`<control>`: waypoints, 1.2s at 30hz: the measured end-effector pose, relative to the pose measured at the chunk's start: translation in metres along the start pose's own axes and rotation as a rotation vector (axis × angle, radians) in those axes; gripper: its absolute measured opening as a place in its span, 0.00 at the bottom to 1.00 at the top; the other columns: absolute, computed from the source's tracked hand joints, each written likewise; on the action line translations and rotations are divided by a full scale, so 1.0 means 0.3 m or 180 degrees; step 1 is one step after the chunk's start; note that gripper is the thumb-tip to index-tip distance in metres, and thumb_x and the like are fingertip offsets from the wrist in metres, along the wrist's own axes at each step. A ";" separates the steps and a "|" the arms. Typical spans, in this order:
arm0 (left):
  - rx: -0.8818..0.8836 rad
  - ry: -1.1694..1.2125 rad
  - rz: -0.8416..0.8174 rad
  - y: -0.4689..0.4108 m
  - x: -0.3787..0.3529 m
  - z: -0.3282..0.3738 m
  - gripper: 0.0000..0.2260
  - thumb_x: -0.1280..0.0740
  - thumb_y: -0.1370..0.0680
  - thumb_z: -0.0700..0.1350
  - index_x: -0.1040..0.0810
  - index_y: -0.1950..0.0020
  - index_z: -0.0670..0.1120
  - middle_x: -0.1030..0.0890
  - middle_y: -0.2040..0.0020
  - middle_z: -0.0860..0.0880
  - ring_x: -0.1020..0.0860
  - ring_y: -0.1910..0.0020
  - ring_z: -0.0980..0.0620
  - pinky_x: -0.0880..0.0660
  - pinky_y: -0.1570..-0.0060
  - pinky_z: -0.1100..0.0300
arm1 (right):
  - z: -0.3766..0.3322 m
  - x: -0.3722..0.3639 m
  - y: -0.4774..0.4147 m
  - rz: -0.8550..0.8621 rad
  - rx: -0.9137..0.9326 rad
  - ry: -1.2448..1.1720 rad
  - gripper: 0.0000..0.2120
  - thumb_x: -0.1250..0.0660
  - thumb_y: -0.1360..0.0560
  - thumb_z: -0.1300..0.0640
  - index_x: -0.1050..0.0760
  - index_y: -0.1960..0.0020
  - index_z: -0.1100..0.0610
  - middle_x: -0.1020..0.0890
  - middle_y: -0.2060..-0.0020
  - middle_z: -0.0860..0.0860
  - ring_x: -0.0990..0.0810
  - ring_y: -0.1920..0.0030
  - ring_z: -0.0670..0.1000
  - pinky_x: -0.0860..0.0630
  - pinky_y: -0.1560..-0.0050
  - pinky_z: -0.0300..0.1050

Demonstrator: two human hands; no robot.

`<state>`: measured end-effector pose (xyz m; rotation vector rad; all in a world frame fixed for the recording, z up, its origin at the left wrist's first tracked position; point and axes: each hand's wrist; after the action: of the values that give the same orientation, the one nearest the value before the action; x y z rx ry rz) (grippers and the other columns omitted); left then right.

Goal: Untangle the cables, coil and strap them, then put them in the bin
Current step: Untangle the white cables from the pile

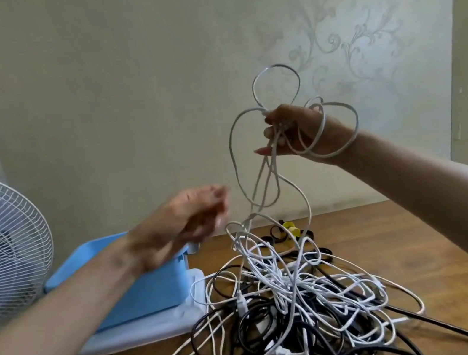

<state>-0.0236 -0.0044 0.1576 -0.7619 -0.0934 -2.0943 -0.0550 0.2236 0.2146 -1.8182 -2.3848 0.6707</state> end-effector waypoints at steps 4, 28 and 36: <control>-0.0563 -0.0571 0.0802 -0.117 -0.035 0.016 0.18 0.32 0.31 0.58 0.25 0.47 0.50 0.22 0.55 0.55 0.27 0.63 0.64 0.31 0.64 0.71 | -0.034 -0.041 -0.010 -0.0112 0.0300 -0.0072 0.11 0.41 0.20 0.62 0.28 0.61 0.62 0.20 0.70 0.55 0.21 0.68 0.49 0.18 0.52 0.53; 0.0618 0.0504 0.0944 -0.193 0.083 -0.226 0.11 0.41 0.18 0.43 0.29 0.60 0.44 0.26 0.79 0.53 0.39 0.83 0.61 0.45 0.81 0.70 | -0.216 0.247 0.048 0.0949 0.1332 -0.1310 0.16 0.44 0.21 0.63 0.30 0.67 0.58 0.28 0.75 0.52 0.27 0.73 0.47 0.19 0.56 0.46; 0.0662 0.1179 0.2936 -0.166 0.099 -0.261 0.12 0.42 0.18 0.45 0.30 0.62 0.46 0.24 0.81 0.55 0.29 0.75 0.56 0.38 0.73 0.63 | -0.189 0.447 0.122 0.1459 0.1485 -0.1701 0.21 0.44 0.22 0.63 0.29 0.73 0.57 0.29 0.76 0.50 0.27 0.73 0.46 0.18 0.56 0.47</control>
<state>-0.1123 -0.0213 0.1210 -0.1962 0.2077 -1.2751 -0.0443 0.3729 0.2244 -2.1517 -1.7790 1.7794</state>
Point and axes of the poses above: each hand's wrist, its own y-axis away from the middle knuckle, its own x-axis out of the back of the hand, z = x × y
